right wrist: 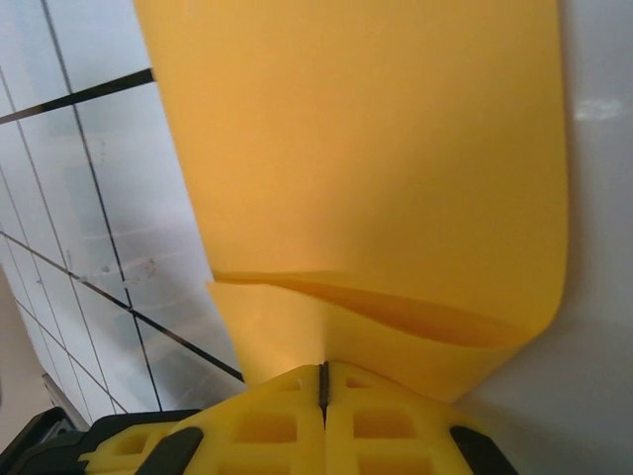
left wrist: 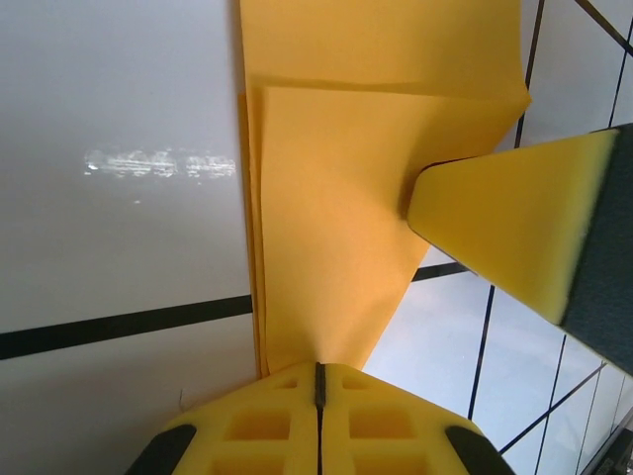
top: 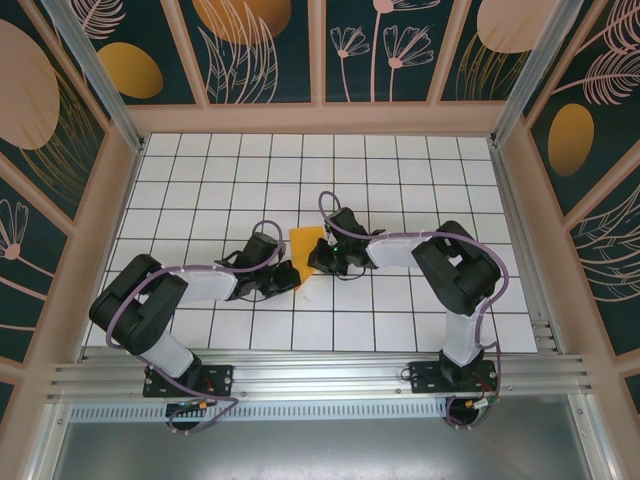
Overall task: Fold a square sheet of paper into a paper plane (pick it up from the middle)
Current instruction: Third fold the triangle at the center of the table.
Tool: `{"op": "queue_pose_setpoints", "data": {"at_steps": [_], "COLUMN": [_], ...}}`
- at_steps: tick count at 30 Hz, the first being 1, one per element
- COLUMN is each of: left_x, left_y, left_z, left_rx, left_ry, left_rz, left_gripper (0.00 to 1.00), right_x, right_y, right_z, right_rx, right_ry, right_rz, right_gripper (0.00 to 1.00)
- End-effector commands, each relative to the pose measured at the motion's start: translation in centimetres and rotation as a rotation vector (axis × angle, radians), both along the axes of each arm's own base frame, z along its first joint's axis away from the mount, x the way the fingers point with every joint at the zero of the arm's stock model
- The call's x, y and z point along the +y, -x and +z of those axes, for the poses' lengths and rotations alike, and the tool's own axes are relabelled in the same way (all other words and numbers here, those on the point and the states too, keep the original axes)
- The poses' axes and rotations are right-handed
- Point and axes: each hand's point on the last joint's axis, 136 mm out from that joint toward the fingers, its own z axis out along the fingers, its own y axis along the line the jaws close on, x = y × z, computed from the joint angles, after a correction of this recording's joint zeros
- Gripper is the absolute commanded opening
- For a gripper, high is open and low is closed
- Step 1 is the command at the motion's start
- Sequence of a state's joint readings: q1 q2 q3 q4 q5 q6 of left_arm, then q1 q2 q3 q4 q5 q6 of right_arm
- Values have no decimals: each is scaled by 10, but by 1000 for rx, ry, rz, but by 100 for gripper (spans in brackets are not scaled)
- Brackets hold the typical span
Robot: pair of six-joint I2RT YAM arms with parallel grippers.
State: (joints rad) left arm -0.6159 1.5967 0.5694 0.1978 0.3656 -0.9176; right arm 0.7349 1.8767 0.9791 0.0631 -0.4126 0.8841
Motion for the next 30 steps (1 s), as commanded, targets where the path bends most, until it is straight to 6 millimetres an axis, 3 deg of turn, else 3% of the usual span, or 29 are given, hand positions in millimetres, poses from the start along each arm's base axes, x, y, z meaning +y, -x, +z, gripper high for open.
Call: {"op": "queue_pose_setpoints", "data": {"at_steps": [1, 7, 16, 22, 30], "left_x": [17, 18, 20, 28, 41], "left_y": [6, 8, 11, 21, 39], "left_z": [-22, -24, -27, -35, -51], "left_rx": [34, 41, 51, 73, 115], "left_ry": [-110, -113, -115, -149, -204], "left_rz": [20, 20, 19, 3, -25], "left_gripper": [6, 2, 1, 1, 0], "right_x": [8, 12, 10, 1, -5], "right_y": [6, 25, 35, 31, 11], "right_z": [23, 5, -22, -35, -23], "right_rx": [-79, -36, 29, 45, 0], "right_ry": [-31, -10, 31, 81, 82], "right_rz": [58, 94, 120, 102, 95], "right_gripper": [6, 6, 5, 5, 5]}}
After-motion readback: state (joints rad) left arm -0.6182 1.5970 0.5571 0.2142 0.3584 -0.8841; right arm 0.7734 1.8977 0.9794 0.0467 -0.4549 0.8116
